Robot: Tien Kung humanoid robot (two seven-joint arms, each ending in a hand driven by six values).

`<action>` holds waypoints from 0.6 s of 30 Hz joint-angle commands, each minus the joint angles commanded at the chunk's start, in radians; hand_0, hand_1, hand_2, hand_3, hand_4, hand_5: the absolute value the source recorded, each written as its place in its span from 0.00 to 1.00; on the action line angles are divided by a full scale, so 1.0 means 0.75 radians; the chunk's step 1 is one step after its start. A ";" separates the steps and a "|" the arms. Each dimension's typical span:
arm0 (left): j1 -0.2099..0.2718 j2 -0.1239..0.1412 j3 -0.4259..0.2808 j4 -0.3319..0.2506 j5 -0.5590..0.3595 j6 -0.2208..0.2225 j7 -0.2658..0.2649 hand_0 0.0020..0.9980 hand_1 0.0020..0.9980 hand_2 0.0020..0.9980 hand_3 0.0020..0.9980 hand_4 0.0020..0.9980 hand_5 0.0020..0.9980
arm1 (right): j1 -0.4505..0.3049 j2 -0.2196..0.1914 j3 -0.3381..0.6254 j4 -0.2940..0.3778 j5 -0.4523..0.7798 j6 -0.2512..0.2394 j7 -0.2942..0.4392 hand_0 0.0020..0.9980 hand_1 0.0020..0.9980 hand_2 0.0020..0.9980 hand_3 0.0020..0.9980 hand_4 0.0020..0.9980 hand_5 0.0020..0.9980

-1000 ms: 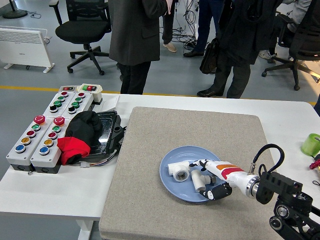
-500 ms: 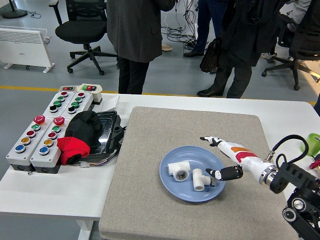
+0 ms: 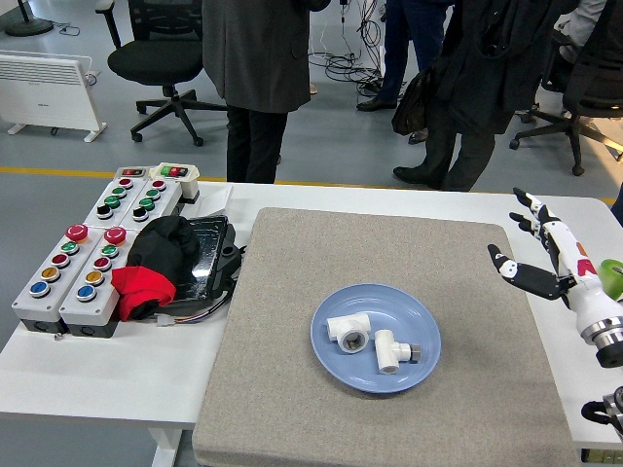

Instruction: Pick pipe place plate twice

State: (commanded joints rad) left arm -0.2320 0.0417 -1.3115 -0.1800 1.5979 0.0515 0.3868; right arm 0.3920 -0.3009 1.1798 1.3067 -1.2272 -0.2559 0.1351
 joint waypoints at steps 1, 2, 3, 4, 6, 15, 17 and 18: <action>-0.001 0.000 0.001 0.000 0.000 0.000 0.000 0.72 0.75 0.70 0.65 0.40 1.00 | -0.017 0.006 0.023 -0.001 0.052 0.006 0.005 0.88 0.84 0.96 0.91 0.63 0.40; -0.002 0.000 0.001 0.000 -0.001 0.000 0.000 0.72 0.75 0.70 0.65 0.40 1.00 | -0.027 0.010 0.038 -0.002 0.113 0.012 0.007 0.88 0.84 0.96 0.91 0.63 0.40; -0.004 0.001 0.001 0.000 -0.003 0.000 -0.001 0.72 0.75 0.70 0.65 0.40 1.00 | -0.051 0.020 0.068 -0.005 0.165 0.025 0.007 0.88 0.84 0.96 0.91 0.63 0.40; -0.004 0.001 0.002 0.000 -0.003 0.000 -0.001 0.72 0.75 0.70 0.65 0.40 1.00 | -0.060 0.024 0.084 -0.006 0.217 0.030 0.007 0.88 0.84 0.96 0.91 0.63 0.40; -0.008 0.001 0.003 0.000 -0.006 0.001 -0.002 0.72 0.75 0.70 0.65 0.40 1.00 | -0.098 0.045 0.142 -0.016 0.329 0.071 -0.008 0.85 0.82 0.91 0.87 0.60 0.49; -0.014 0.001 0.002 0.000 -0.004 0.001 -0.003 0.72 0.75 0.70 0.65 0.40 1.00 | -0.215 0.099 0.309 -0.028 0.770 0.151 0.007 0.82 0.79 0.86 0.84 0.60 0.52; -0.014 0.002 0.001 0.000 -0.004 0.000 -0.003 0.72 0.75 0.70 0.65 0.40 1.00 | -0.238 0.106 0.334 -0.028 0.806 0.151 0.018 0.80 0.78 0.83 0.82 0.59 0.52; -0.014 0.002 0.001 0.000 -0.004 0.000 -0.003 0.72 0.75 0.70 0.65 0.40 1.00 | -0.241 0.107 0.338 -0.028 0.810 0.151 0.019 0.80 0.78 0.83 0.82 0.59 0.52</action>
State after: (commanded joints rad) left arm -0.2422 0.0429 -1.3106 -0.1800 1.5952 0.0517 0.3845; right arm 0.2113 -0.2211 1.4331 1.2854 -0.6198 -0.1428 0.1494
